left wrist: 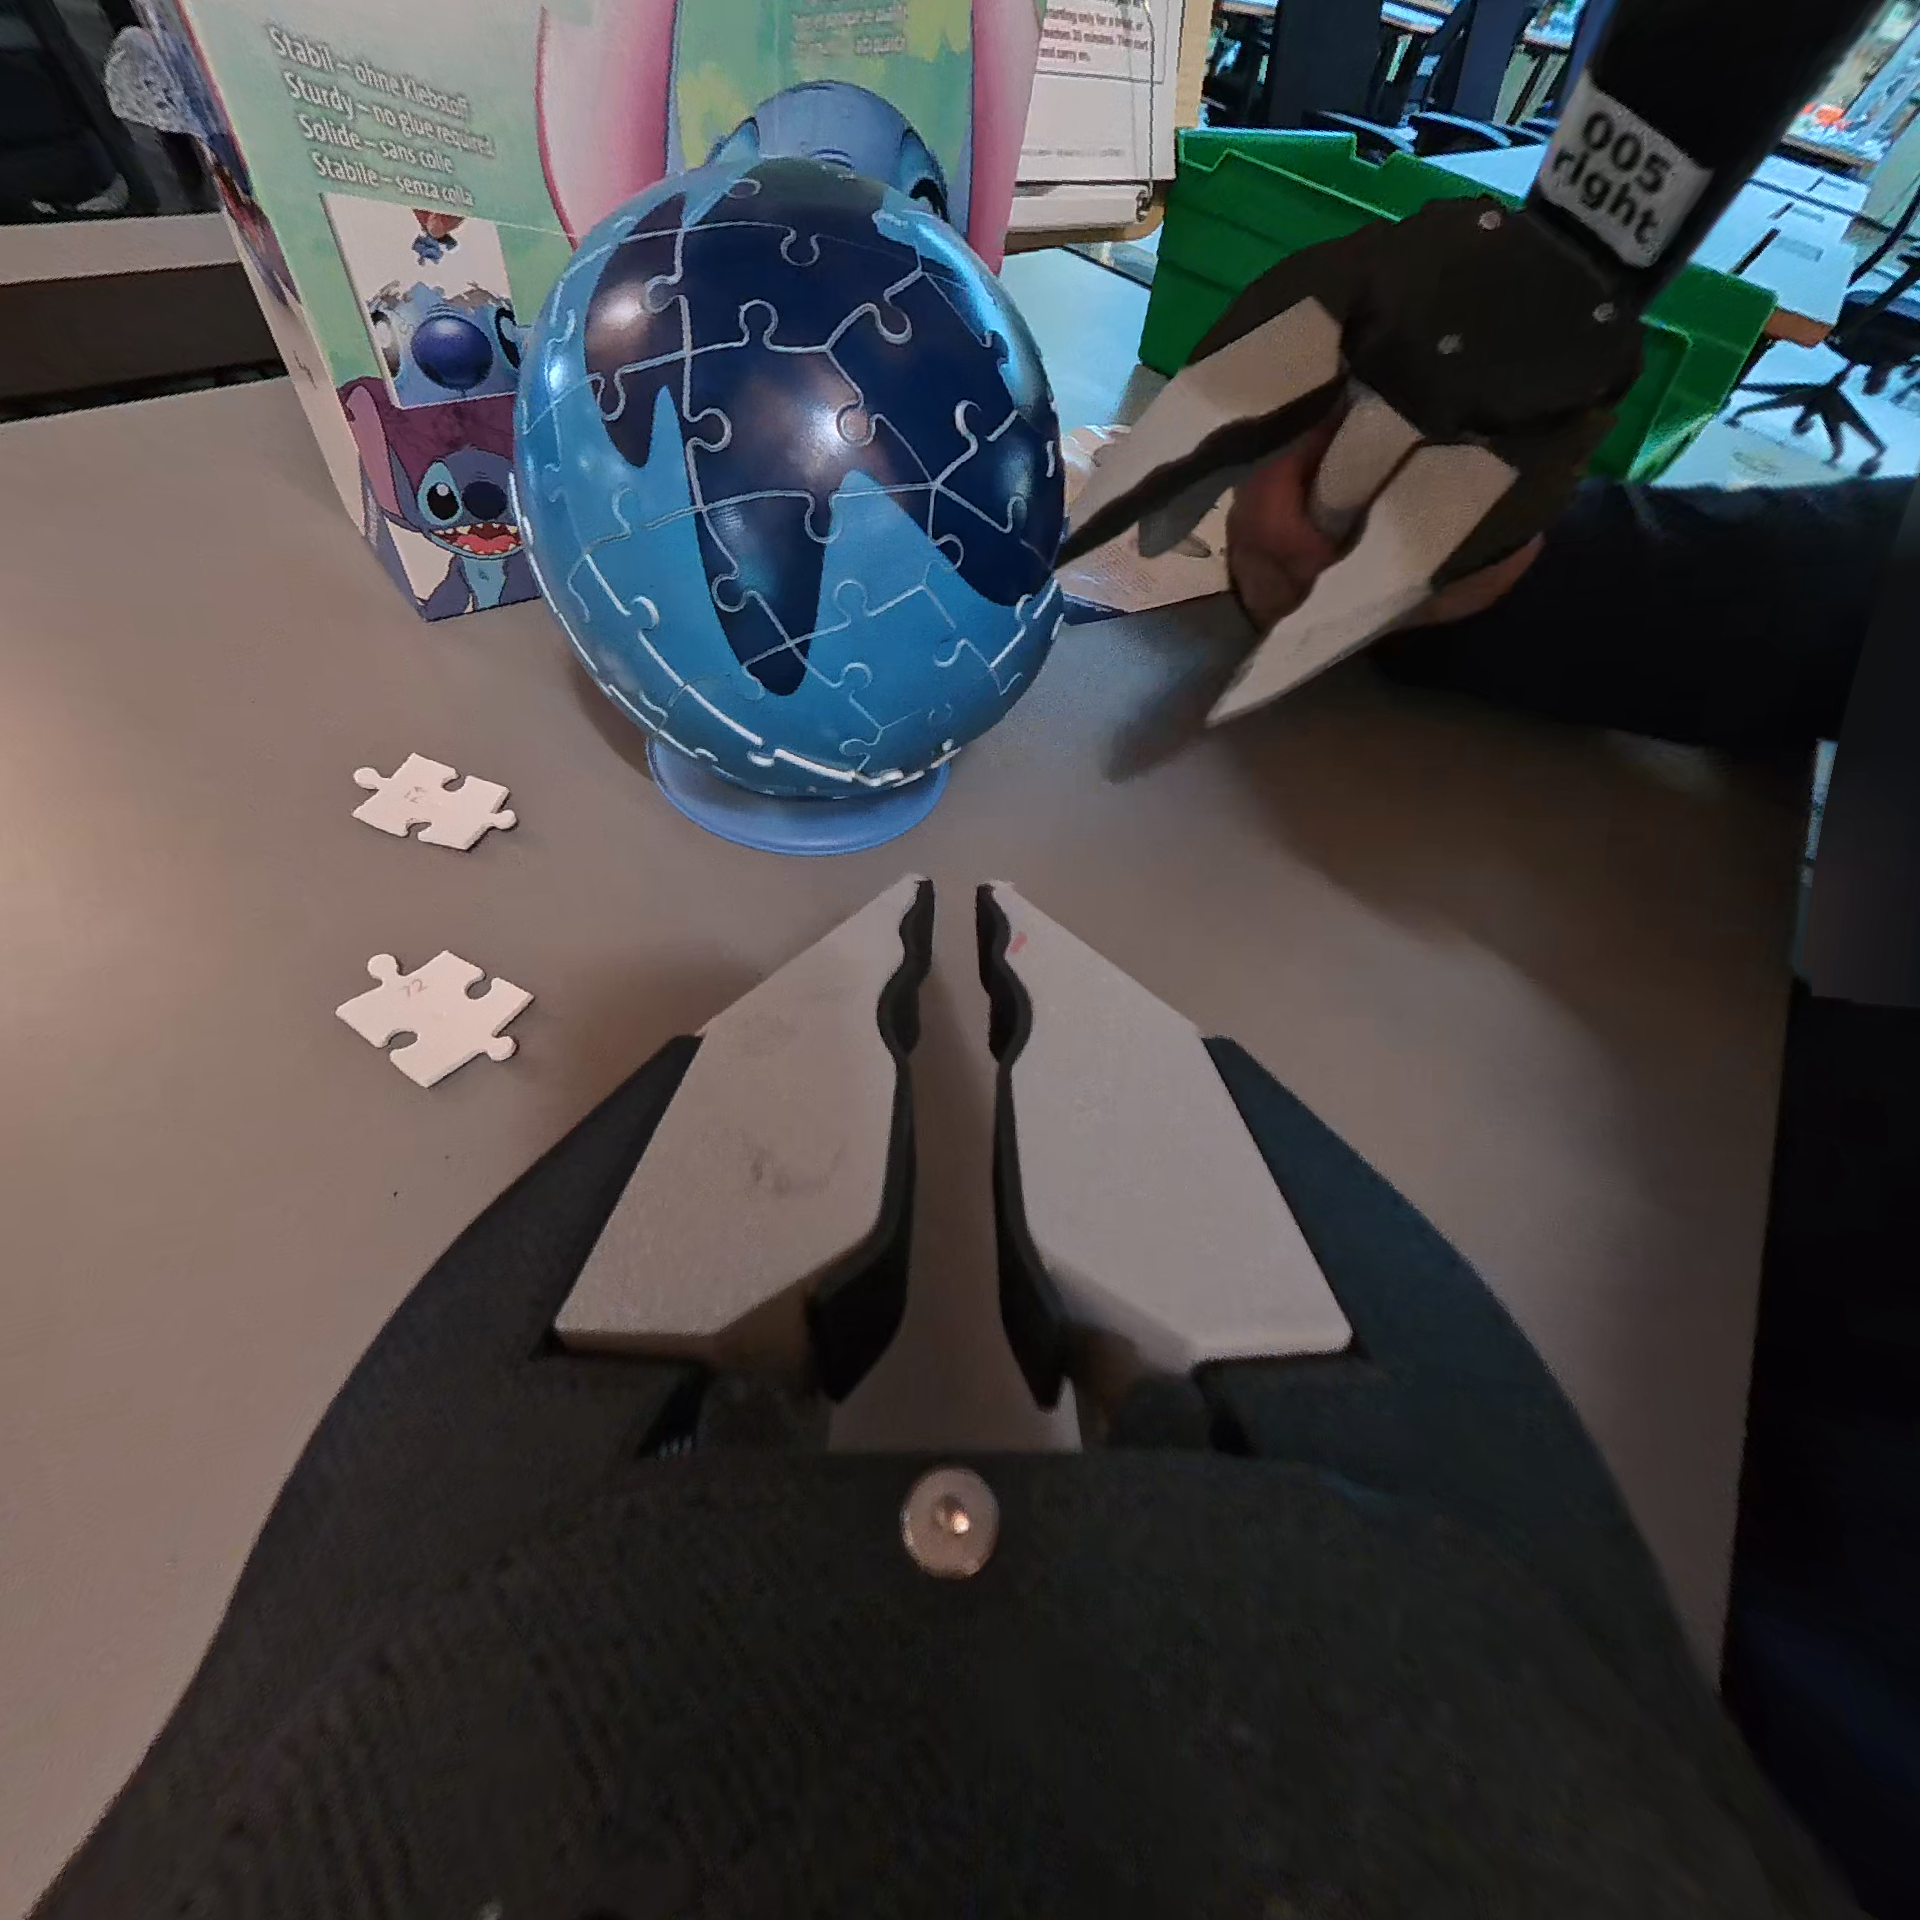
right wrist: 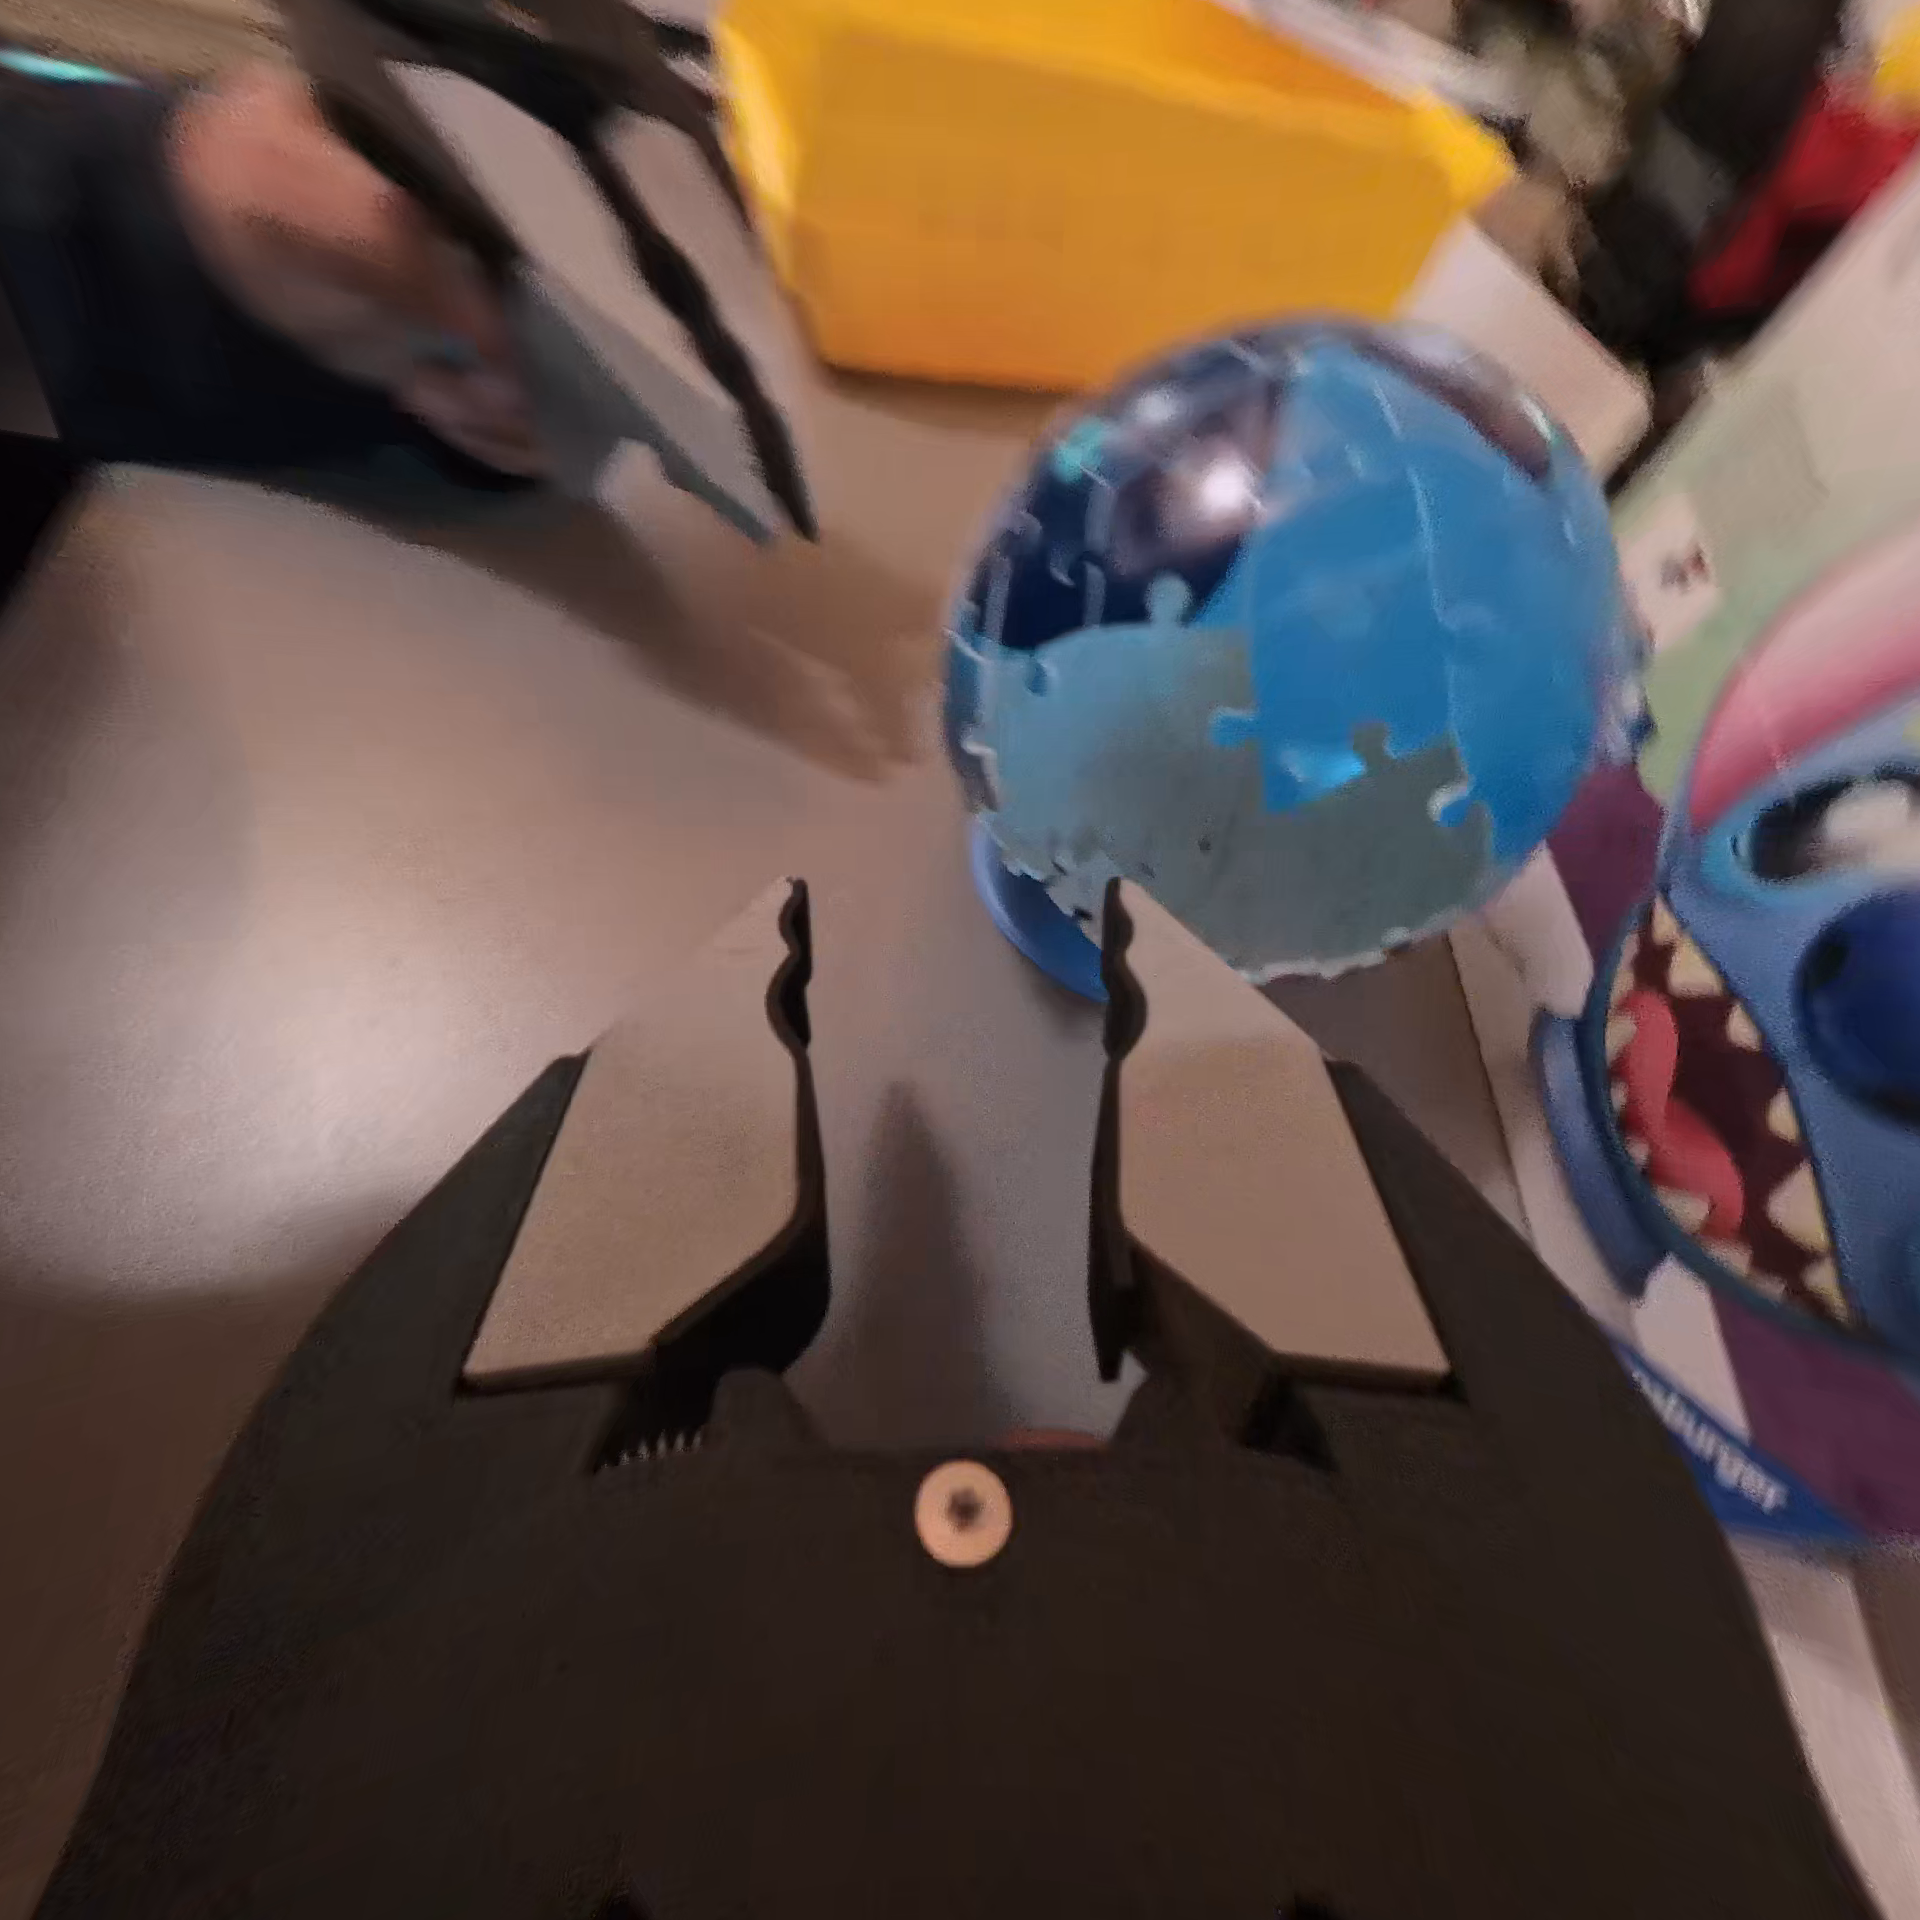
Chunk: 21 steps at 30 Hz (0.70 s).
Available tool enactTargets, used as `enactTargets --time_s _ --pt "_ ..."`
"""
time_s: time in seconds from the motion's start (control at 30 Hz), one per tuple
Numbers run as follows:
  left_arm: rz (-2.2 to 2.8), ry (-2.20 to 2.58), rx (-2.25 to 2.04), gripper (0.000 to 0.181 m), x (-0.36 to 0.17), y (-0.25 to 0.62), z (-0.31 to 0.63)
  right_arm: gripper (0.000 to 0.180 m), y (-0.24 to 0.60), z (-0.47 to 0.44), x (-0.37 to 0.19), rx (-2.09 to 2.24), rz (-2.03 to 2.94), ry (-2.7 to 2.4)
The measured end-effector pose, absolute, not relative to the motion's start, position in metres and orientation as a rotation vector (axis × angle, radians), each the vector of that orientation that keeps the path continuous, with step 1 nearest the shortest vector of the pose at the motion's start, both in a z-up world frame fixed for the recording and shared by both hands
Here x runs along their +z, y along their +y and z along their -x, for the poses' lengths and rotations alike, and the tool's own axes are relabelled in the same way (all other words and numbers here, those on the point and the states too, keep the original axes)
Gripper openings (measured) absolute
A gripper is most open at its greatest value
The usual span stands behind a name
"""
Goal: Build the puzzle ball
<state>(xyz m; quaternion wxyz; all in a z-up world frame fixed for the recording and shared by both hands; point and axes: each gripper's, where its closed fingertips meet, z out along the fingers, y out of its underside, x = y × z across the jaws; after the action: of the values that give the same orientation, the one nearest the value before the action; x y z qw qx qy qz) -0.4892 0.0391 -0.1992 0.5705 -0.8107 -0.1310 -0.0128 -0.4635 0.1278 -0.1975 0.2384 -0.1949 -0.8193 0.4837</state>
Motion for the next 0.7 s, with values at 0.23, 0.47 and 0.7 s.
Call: enactTargets --time_s 0.23,0.47,0.7 --pt "1.884 -0.330 -0.099 0.007 -0.198 0.038 0.490 0.050 0.122 0.451 -0.193 1.484 0.225 -2.327" --pt "1.874 -0.357 -0.135 0.017 -0.198 0.040 0.495 0.062 0.126 0.459 -0.221 1.224 0.247 -2.505" --pt "1.842 -0.466 -0.346 0.048 -0.200 0.047 0.503 0.052 0.131 0.437 -0.178 1.414 0.292 -2.342"
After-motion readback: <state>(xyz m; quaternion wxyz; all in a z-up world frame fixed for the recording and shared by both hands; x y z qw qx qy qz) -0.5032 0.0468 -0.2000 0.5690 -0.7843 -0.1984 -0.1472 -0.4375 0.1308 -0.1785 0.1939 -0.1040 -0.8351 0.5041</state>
